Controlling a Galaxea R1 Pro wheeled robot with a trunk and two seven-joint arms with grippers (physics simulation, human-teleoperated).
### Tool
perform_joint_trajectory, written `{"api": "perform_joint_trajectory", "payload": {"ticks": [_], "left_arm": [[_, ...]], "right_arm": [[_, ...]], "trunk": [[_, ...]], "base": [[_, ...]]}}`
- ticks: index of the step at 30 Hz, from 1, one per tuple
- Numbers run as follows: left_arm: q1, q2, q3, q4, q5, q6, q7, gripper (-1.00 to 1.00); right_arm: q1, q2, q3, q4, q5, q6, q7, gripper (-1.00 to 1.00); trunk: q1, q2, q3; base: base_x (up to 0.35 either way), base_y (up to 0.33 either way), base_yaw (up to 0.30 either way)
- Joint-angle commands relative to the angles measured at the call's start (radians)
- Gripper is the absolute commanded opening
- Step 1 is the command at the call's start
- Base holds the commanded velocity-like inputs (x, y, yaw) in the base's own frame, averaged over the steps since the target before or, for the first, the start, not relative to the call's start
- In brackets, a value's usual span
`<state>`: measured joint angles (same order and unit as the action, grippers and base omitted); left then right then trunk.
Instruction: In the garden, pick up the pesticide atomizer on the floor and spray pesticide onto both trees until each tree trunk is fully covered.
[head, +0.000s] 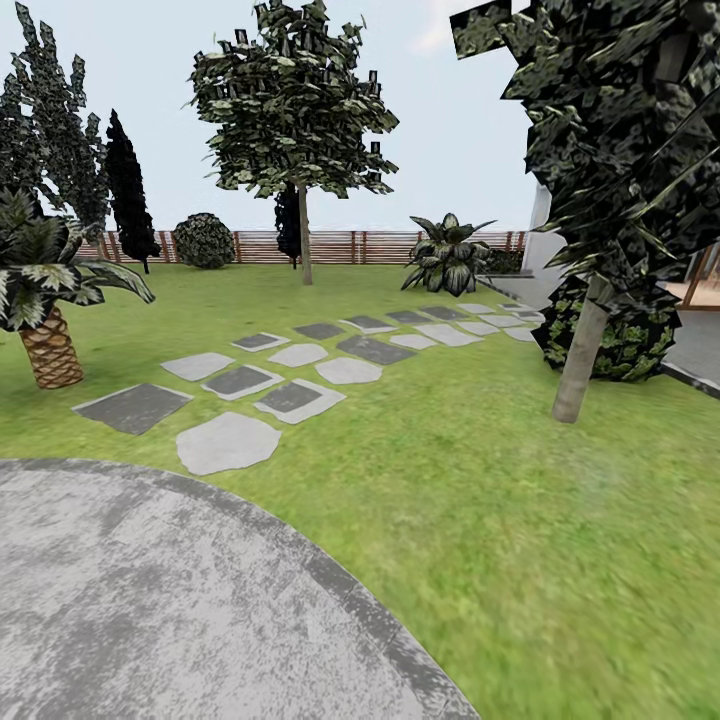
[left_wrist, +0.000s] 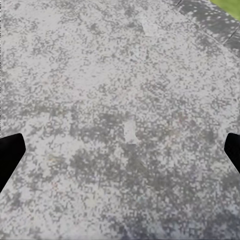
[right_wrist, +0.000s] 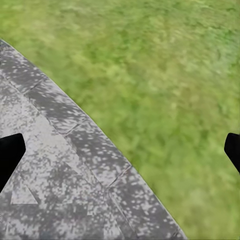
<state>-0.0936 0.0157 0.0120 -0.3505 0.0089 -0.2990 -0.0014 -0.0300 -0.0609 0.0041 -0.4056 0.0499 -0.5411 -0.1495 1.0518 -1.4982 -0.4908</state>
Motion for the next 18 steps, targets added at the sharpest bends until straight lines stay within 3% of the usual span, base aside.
{"api": "perform_joint_trajectory", "payload": {"ticks": [1, 10, 18], "left_arm": [[0.000, 0.000, 0.003, 0.001, 0.002, -0.003, 0.000, 1.00], [-0.001, 0.000, 0.026, 0.002, 0.004, -0.003, 0.000, 1.00], [-0.001, -0.002, 0.026, 0.003, 0.004, -0.003, 0.000, 1.00]], "right_arm": [[-0.001, 0.000, 0.001, 0.001, 0.005, -0.002, -0.005, 1.00], [-0.001, 0.004, 0.001, 0.002, 0.005, -0.002, -0.005, 1.00], [-0.001, 0.004, 0.001, 0.003, 0.005, -0.002, -0.005, 1.00]], "trunk": [[0.004, -0.008, -0.004], [0.038, -0.071, -0.032], [0.069, -0.127, -0.058]], "base": [[0.000, 0.000, 0.000], [0.000, 0.000, 0.017], [0.000, 0.000, 0.249]]}}
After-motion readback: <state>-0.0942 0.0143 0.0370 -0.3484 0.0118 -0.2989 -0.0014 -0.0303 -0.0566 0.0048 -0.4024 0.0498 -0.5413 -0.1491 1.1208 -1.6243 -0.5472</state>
